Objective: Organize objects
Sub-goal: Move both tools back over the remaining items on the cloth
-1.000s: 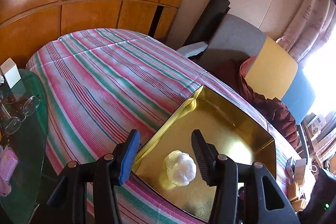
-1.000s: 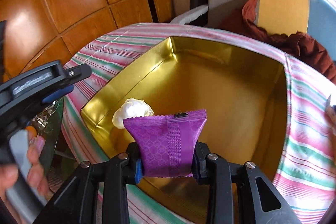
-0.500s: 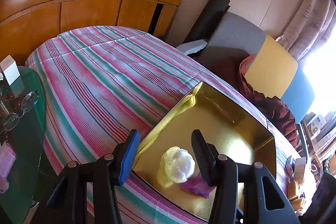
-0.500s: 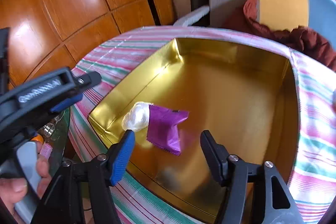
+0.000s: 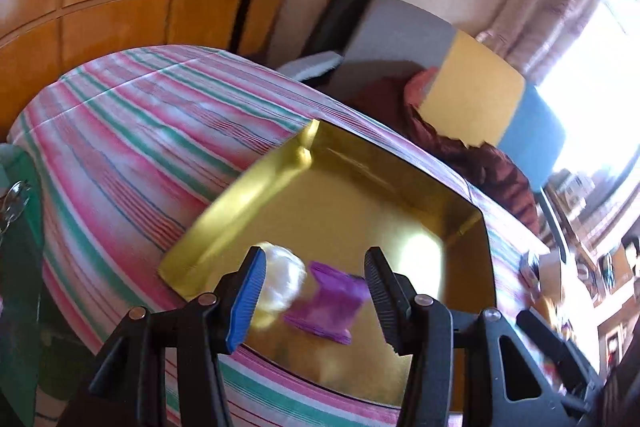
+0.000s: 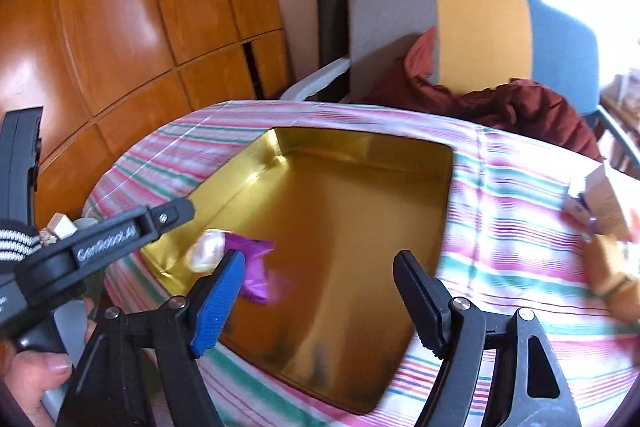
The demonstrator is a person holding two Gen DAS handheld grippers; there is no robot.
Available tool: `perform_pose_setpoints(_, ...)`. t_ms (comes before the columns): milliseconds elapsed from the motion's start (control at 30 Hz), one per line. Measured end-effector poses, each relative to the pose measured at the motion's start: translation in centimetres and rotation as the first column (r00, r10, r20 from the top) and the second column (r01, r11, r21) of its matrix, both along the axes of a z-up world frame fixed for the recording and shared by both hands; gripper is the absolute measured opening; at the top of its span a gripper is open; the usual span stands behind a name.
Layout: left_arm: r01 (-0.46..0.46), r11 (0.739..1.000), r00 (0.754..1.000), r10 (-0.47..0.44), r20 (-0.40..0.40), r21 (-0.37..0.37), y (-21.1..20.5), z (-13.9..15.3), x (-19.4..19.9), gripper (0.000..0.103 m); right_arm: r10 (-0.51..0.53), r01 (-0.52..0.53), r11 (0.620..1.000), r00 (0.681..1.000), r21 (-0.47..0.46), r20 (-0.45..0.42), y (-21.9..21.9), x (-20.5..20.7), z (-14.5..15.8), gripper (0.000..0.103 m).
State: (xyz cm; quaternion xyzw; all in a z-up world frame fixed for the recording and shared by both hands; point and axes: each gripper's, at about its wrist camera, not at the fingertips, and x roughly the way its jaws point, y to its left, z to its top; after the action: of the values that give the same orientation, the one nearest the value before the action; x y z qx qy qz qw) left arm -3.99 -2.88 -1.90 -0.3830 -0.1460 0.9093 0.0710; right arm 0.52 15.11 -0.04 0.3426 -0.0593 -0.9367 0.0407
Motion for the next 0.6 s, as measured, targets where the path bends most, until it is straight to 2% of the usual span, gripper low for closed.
perform_pose_setpoints(133,0.097,0.995,0.995,-0.097,-0.004,-0.007,2.5,0.0,0.9,0.052,-0.073,0.073,0.997,0.997,-0.001,0.006,2.9,0.9,-0.2,0.077)
perform_pose_setpoints(267,0.217,0.976,0.976,-0.217,-0.017,-0.018,5.3,0.1,2.0,0.052,-0.157,0.157,0.988,0.988,-0.002,0.011,6.1,2.3,-0.8,0.077)
perform_pose_setpoints(467,0.383,0.923,0.923,-0.384,-0.028,-0.036,9.1,0.3,4.0,0.052,-0.289,0.288,0.957,0.956,0.028,0.042,11.6,5.2,-2.3,0.079)
perform_pose_setpoints(600,0.479,0.877,0.878,-0.479,-0.002,-0.043,11.6,0.1,5.2,0.052,-0.346,0.338,0.936,0.935,0.095,0.079,15.9,7.0,-3.0,0.079)
